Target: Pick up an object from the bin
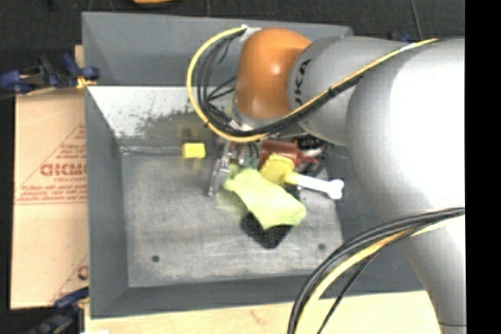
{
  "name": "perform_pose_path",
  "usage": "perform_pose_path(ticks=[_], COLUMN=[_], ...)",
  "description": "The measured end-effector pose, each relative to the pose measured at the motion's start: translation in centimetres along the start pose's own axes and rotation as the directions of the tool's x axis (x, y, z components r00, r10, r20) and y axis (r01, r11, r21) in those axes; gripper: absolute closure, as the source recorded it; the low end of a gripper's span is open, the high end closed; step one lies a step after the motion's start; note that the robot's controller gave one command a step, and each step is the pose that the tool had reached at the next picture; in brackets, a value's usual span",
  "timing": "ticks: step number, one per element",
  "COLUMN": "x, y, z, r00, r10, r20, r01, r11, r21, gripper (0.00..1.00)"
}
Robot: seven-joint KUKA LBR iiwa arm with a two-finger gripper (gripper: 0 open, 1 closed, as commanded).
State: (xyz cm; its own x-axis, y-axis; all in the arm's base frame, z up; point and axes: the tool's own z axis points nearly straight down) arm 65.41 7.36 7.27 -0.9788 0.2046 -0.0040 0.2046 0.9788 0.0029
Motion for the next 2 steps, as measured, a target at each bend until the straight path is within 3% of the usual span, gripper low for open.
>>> perform_pose_path(ticks=[1,2], x=[0.0,0.4], y=[0.0,-1.0], z=[0.0,-1.7], r00=[1.000,0.997], r10=[0.000,-0.076], r20=[0.000,-0.005], r01=[0.000,0.076], r11=[1.000,0.997], r21=[0.000,0.003], gripper=[0.00,0.00])
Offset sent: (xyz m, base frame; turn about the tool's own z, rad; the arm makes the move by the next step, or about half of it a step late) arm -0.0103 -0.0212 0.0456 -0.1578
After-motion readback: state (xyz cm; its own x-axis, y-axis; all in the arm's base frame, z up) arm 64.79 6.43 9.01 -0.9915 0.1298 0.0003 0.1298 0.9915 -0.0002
